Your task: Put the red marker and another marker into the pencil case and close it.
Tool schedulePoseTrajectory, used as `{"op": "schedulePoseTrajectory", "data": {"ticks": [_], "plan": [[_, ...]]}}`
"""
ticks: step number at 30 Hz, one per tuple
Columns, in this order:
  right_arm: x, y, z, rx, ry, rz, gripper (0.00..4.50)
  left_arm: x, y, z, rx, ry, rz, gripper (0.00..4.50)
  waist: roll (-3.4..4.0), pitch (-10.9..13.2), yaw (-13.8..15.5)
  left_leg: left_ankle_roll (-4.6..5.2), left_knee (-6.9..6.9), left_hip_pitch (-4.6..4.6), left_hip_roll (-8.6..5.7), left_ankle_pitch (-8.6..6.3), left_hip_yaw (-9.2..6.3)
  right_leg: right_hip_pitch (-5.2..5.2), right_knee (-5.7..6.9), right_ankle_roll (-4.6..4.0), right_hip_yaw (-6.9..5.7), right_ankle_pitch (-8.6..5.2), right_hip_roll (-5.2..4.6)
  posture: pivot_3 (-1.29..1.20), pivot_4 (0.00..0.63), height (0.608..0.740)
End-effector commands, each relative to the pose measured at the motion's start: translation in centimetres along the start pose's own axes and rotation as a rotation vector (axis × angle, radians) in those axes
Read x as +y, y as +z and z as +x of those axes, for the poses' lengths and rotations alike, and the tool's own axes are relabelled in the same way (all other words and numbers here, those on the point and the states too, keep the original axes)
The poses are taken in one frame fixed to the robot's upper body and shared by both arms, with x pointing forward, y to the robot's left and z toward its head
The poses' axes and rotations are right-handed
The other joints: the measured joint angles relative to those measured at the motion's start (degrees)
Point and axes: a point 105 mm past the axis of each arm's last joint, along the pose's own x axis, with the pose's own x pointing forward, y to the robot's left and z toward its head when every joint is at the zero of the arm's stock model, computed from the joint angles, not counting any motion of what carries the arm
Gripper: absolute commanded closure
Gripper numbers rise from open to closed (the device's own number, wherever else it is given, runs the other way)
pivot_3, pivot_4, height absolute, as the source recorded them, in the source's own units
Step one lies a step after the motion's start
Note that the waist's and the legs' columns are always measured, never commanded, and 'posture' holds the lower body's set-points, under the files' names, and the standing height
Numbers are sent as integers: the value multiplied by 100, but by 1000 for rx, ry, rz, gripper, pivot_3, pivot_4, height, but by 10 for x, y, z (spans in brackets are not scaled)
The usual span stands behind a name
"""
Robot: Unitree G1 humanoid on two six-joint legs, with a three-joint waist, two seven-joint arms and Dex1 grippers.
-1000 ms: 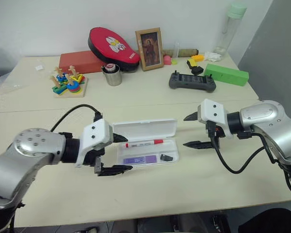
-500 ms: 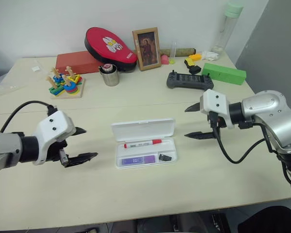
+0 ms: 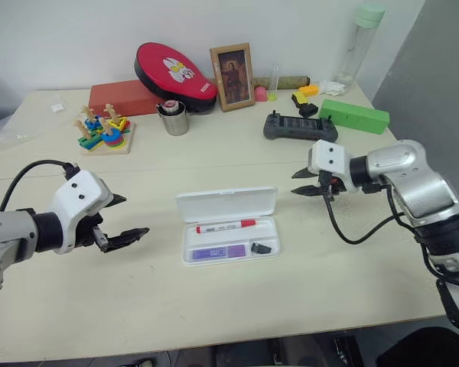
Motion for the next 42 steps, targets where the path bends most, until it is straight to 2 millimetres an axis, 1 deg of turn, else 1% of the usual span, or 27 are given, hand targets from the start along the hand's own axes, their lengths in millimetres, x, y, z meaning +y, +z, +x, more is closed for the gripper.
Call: {"op": "schedulePoseTrajectory", "data": {"ticks": [1, 2, 3, 4, 9, 11, 13, 15, 16, 18, 19, 21, 24, 30, 35, 38, 41, 42], "plan": [[-16, 3, 1, -7, -53, -32, 3830, 0, 0, 7, -21, -5, -2, 0, 0, 0, 0, 0, 0, -1, 0, 0, 0, -1, 0, -1, -1, 0, 0, 0, 150, 740], [-20, 5, 3, -18, -63, -31, 4158, -1, 0, 9, -28, -15, -14, 0, 0, 0, 0, 0, 0, -1, 1, 0, -1, -1, 1, -1, -1, 1, 1, 0, 150, 740], [-24, 8, 5, -31, -75, -28, 4384, -2, 0, 10, -37, -24, -22, 0, 0, 0, -3, 0, -1, -1, 1, 0, -1, -2, 1, -1, 0, 1, 1, 0, 150, 740], [-27, 9, 7, -37, -82, -29, 4487, -3, 1, 11, -44, -29, -26, 0, 0, 0, -18, 0, 0, -1, 1, 0, -1, -2, 2, -1, -1, 1, 1, 0, 150, 740], [-40, 26, 14, -75, -106, -56, 4487, -7, 7, 14, -108, -63, -70, 0, 1, 0, -10, 0, -1, -1, 2, 0, -1, -3, 4, -2, -2, 1, 1, 0, 150, 740], [-43, 31, 16, -86, -107, -62, 4487, -7, 8, 13, -112, -65, -64, 0, 1, 0, -5, 0, -2, -2, 2, 0, -2, -2, 4, -2, -2, 2, 1, 0, 150, 740], [-43, 40, 18, -107, -93, -80, 4487, -12, 11, 11, -122, -97, -63, 0, 1, 0, -2, 0, -2, -2, 1, 0, -2, -2, 4, -2, -2, 2, 0, 0, 150, 740], [-43, 43, 18, -114, -86, -87, 4487, -14, 12, 10, -126, -111, -65, 0, 1, 0, -2, 0, -2, -2, 1, 0, -2, -2, 4, -3, -3, 2, 0, 0, 150, 740], [-42, 48, 20, -127, -80, -95, 4487, -15, 13, 9, -127, -114, -62, 0, 1, 0, -1, 0, -2, -2, 1, 0, -2, -2, 4, -3, -3, 2, 0, 0, 150, 740], [-34, 63, 28, -171, -38, -121, 4487, -15, 10, 8, -106, -113, -43, 0, 1, 0, -10, 0, -2, -1, 1, 0, -2, -2, 6, -3, -3, 2, 0, 0, 150, 740], [-26, 69, 33, -186, -3, -141, 4487, -14, 8, 9, -97, -105, -39, 0, 1, 1, -22, 0, -2, 0, 2, 0, -2, -2, 7, -3, -3, 2, 1, 0, 150, 740], [-14, 73, 40, -202, 44, -160, 4487, -13, 7, 9, -90, -95, -37, 0, 1, 1, -27, 0, -2, 2, 2, 0, -3, -3, 12, -3, -2, 2, 1, 0, 150, 740], [-2, 80, 47, -219, 84, -178, 4487, -13, 7, 10, -93, -94, -37, 0, 1, 1, -9, 0, -2, 2, 2, 0, -5, -4, 20, -3, -5, 2, 1, 0, 150, 740], [22, 94, 55, -252, 177, -216, 4487, -15, 6, 12, -96, -98, -36, 0, 1, 1, 8, -1, 0, 2, 1, 0, -7, -3, 24, -3, -7, 2, 1, 0, 150, 740], [34, 92, 58, -246, 222, -221, 4487, -16, 6, 15, -104, -94, -41, 0, 1, 1, 3, -1, 1, 5, 1, 0, -9, -4, 33, -3, -7, 2, 1, 0, 150, 740], [36, 84, 60, -217, 238, -202, 4487, -16, 6, 16, -107, -86, -44, 0, 1, 1, 4, -1, 1, 6, 1, 0, -9, -3, 34, -3, -8, 2, 1, 0, 150, 740], [45, 79, 66, -206, 263, -179, 4487, -18, 2, 17, -102, -87, -52, 0, 1, 1, 3, -1, 1, 5, 1, 0, -9, -4, 33, -3, -7, 2, 1, 0, 150, 740], [50, 74, 67, -188, 269, -202, 4487, -18, 2, 16, -100, -85, -54, 0, 1, 1, 2, -1, 2, 5, 1, 0, -8, -4, 33, -3, -7, 2, 1, 0, 150, 740]]}}
